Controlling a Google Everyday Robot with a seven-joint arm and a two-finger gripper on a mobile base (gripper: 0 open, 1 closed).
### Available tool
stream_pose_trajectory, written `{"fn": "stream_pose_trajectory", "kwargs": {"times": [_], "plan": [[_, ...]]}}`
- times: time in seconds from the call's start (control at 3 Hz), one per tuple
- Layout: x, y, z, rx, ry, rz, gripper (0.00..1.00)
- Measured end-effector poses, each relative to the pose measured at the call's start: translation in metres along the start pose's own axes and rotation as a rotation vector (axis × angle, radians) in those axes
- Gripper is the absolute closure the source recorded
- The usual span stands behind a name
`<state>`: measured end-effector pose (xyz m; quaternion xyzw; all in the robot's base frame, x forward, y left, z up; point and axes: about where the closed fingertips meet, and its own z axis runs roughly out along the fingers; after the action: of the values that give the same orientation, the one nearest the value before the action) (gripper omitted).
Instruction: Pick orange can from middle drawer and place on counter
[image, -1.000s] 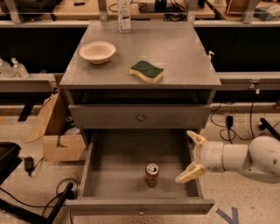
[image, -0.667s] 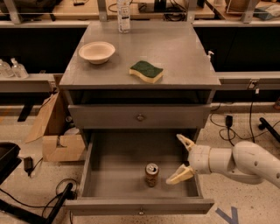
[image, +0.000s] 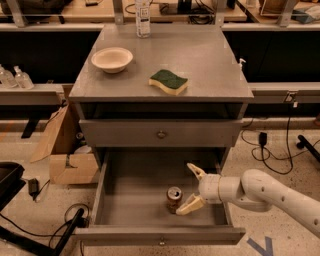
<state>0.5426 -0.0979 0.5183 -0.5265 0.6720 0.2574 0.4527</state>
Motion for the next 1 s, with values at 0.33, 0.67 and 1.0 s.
{"fn": "stream_pose_trajectory", "kwargs": {"times": [0.33,0.67,1.0], "plan": [[0.022,0.002,0.03,-0.028,-0.01,0.043,0.0],[0.042,0.01,0.054,-0.063,-0.019,0.087,0.0],[0.057,0.021,0.072,-0.095,-0.02,0.119,0.0]]}}
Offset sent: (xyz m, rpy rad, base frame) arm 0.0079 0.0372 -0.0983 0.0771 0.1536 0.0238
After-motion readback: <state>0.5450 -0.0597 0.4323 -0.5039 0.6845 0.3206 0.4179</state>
